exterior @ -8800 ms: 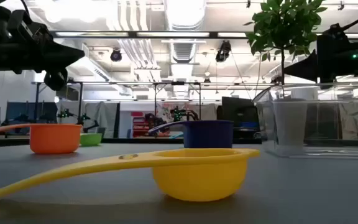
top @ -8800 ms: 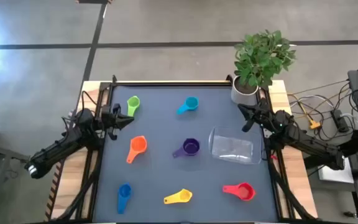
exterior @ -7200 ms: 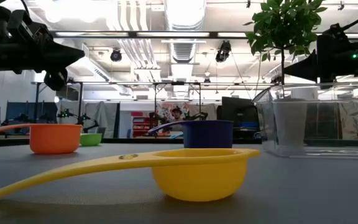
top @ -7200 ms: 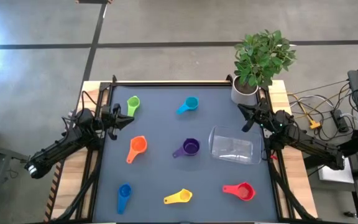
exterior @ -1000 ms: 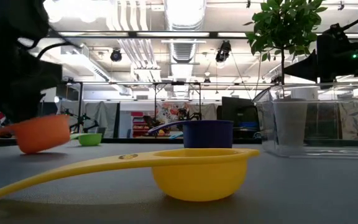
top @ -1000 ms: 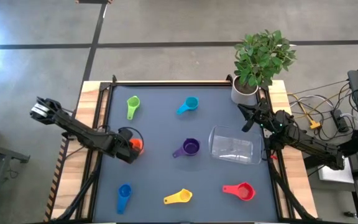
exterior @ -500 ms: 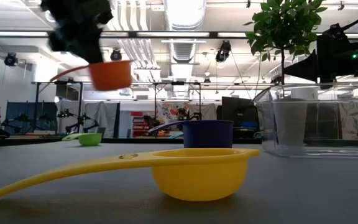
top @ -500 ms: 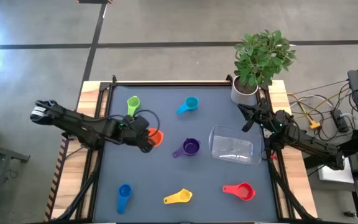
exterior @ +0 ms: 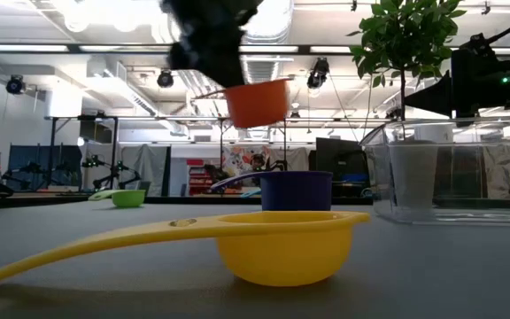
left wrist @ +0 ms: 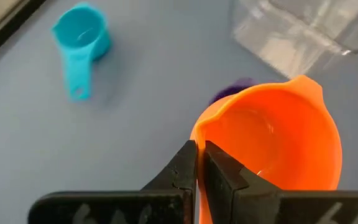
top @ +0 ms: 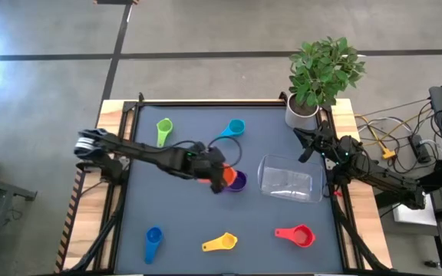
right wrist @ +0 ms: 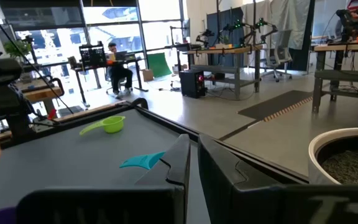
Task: Nest measuring cups in basket
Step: Stack the orange measuring cup on the violet measuring cup
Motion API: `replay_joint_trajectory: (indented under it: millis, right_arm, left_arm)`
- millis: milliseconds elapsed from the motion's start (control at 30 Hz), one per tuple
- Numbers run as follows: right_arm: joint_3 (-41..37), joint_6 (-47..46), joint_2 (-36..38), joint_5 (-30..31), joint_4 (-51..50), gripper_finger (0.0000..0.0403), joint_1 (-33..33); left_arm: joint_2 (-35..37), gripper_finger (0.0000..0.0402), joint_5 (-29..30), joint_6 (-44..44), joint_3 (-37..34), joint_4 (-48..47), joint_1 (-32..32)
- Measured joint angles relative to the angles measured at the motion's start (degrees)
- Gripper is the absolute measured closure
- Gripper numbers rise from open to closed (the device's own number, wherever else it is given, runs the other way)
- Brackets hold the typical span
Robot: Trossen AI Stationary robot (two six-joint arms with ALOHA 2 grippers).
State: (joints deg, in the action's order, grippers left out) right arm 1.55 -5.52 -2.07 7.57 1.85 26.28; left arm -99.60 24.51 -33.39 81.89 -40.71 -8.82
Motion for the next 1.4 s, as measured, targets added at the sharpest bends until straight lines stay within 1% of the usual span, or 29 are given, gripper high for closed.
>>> replay_joint_trajectory:
  millis: [167,300,600,800,933,1033,1200,1400]
  right_arm:
    - [0.0,0.0,0.0,0.0,0.0,0.0381,0.0]
    - [0.0,0.0,0.0,0.0,0.0,0.0381,0.0]
    - [0.0,0.0,0.0,0.0,0.0,0.0381,0.0]
    - [0.0,0.0,0.0,0.0,0.0,0.0381,0.0]
    - [0.0,0.0,0.0,0.0,0.0,0.0381,0.0]
    - [0.0,0.0,0.0,0.0,0.0,0.0381,0.0]
    - [0.0,0.0,0.0,0.0,0.0,0.0381,0.0]
    - [0.0,0.0,0.0,0.0,0.0,0.0381,0.0]
  left_arm:
    - [-6.9,0.0401,-4.9,3.2,5.6,1.7,1.7]
    - [-9.1,0.0401,-6.4,3.9,6.4,1.6,2.9]
    - [-8.8,0.0401,-10.7,4.4,3.2,8.9,4.0]
    - [-8.1,0.0401,-12.4,3.0,-3.3,16.2,4.8]
    - [-7.8,0.0402,-14.6,0.3,-5.9,19.1,5.7]
    - [-7.8,0.0402,-14.4,-1.3,-6.8,20.0,6.2]
    - [-7.8,0.0397,-11.7,-2.3,-7.3,19.8,6.8]
    - [-7.8,0.0394,-11.6,-3.7,-7.1,19.0,7.4]
